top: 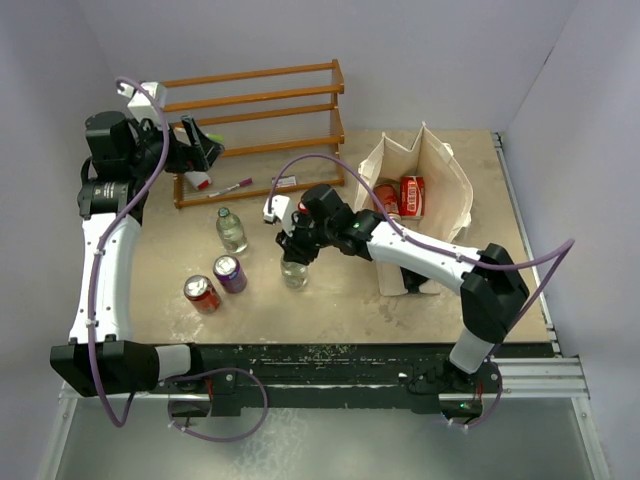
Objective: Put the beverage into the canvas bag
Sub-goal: Pick up the drink from the center of the board, then place the drink in the canvas bag.
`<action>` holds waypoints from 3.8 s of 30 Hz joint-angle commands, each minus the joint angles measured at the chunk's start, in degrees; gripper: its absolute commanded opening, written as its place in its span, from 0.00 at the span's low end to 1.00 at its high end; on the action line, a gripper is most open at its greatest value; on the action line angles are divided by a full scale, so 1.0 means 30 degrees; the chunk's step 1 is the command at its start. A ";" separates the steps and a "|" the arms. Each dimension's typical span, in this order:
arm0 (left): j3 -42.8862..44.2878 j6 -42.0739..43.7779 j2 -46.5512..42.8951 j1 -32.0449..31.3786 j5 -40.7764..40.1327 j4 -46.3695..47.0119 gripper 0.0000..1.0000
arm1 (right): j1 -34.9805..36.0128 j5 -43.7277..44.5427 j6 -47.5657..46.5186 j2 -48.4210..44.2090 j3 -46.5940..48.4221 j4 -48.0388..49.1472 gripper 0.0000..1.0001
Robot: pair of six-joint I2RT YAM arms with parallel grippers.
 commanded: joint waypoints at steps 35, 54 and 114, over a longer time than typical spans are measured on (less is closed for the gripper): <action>0.6021 0.2059 0.8553 -1.0208 0.2192 0.1722 0.97 | -0.5665 0.7985 -0.0389 -1.1930 0.6345 -0.8522 0.00; 0.4919 -0.2938 1.0302 -1.4242 0.0491 0.2339 0.60 | -0.6115 0.5787 0.0180 -1.1923 -0.0258 -0.7172 0.00; 0.4351 -0.2011 0.8634 -1.2312 0.5024 0.5143 0.02 | -1.0235 -0.2682 -0.2455 -1.0362 -0.2895 -0.9150 0.26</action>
